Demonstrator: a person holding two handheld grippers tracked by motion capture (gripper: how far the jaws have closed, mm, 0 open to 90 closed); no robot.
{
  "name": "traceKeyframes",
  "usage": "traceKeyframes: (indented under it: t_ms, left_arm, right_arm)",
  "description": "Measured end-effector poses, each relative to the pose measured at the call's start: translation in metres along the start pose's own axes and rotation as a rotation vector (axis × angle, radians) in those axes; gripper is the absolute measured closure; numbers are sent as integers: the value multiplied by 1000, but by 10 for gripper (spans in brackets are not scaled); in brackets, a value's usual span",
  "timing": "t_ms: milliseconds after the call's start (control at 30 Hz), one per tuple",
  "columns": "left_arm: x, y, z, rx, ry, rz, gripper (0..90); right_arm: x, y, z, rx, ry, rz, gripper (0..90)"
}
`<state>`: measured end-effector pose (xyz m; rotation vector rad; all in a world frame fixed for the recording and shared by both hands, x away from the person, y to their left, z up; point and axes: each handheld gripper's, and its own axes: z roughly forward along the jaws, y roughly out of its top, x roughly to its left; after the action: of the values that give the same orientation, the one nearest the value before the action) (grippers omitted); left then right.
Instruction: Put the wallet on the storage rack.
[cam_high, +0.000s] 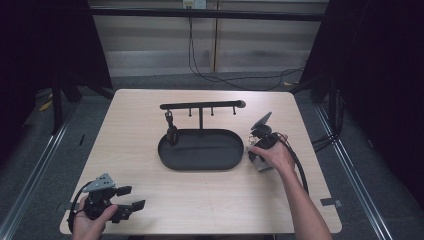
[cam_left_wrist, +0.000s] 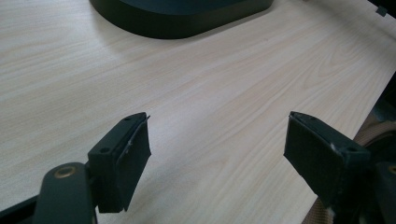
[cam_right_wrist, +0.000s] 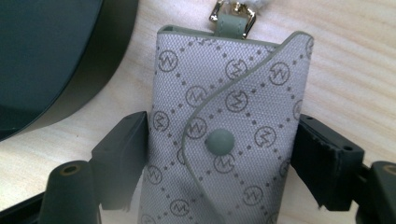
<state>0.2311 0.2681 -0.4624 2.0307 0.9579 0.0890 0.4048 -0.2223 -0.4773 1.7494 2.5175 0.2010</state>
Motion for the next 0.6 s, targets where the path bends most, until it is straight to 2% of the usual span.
traceKeyframes:
  t_ms: [200, 600]
  left_arm:
    - [1, 0, 1, 0, 0, -1, 222]
    - [1, 2, 1, 0, -6, 1, 221]
  right_arm:
    - [0, 1, -1, 5, -1, 29, 278]
    - [-4, -2, -10, 16, 46, 52, 322]
